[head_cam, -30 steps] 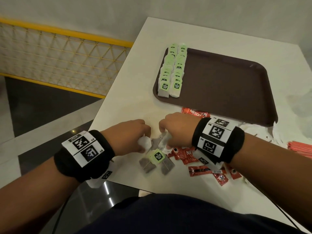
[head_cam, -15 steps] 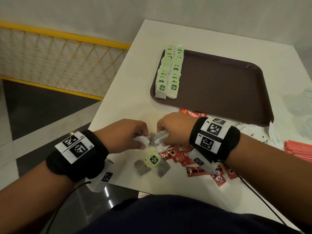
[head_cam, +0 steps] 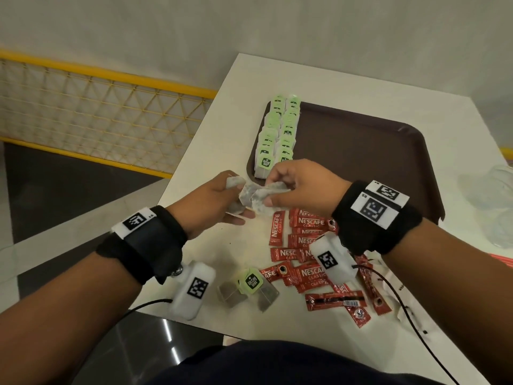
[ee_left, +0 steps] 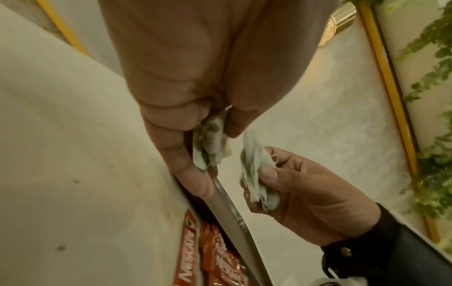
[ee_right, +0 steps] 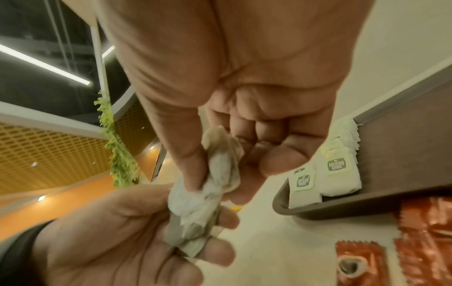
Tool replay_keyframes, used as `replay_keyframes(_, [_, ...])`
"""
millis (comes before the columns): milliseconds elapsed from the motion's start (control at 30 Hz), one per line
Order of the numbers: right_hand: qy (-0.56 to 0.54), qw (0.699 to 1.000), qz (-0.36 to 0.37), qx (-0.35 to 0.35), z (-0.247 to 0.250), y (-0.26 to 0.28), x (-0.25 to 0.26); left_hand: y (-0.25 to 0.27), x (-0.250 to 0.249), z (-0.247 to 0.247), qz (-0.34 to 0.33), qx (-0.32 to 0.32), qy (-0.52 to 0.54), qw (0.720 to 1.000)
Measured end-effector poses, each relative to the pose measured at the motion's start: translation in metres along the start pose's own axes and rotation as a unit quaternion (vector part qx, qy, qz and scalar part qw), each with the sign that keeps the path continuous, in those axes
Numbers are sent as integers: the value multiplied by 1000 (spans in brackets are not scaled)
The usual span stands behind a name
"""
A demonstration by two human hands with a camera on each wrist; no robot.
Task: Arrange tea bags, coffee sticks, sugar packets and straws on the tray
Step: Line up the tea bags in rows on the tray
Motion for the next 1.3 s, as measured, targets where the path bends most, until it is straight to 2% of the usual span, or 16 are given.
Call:
replay_keyframes(100, [-50, 997, -30, -47, 2, -10, -2, -13, -6, -6, 9, -21, 84, 996])
replay_keyframes(200, [-86, 991, -55, -91, -3, -19, -9, -20, -13, -14, 73, 34, 229, 970])
replay_keyframes(267, [-118, 986, -69, -100, -7, -24, -12, -24, -17, -18, 72, 53, 249, 964])
replay_keyframes(367, [-118, 983, -72, -118, -9, -30, -17, -33, -18, -22, 53, 8, 262, 964])
replay_keyframes(467, [-47, 975, -48, -213, -5, -34, -19, -40, -21, -26, 51, -36, 266, 962])
replay_keyframes(533, [6, 967, -2, -256, 0, -34, -16, -45, -24, -29, 37, -49, 267, 962])
replay_keyframes(633, [66, 973, 50, -215, 2, -36, -11, -51, -27, -32, 12, -61, 253, 966])
replay_keyframes(767, [79, 975, 26, -204, 3, -40, -15, -56, -30, -34, 2, -55, 225, 973])
replay_keyframes(933, [31, 978, -10, -206, 5, -44, -24, -60, -32, -31, -2, -20, 207, 978])
replay_keyframes(1067, [-42, 977, -28, -206, 7, -43, -31, -55, -37, -28, -67, 35, 148, 986])
replay_keyframes(1133, [-65, 974, -40, -213, 10, -43, -34, -54, -33, -26, -76, 50, 141, 986])
replay_keyframes(1200, [-104, 966, -71, -226, 11, -43, -40, -56, -27, -22, -69, 32, 141, 987])
replay_keyframes(1300, [-154, 946, -137, -249, 13, -46, -55, -62, -17, -14, -48, -65, 138, 987])
Point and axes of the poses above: each hand's wrist, its own y-axis away from the middle knuckle, its own z-axis out of the back of the hand, x = y × z, the point moved 2 cm from there along -y, towards the middle knuckle, and after that the axes turned 11 degrees about -x, right-handed, at the moved point
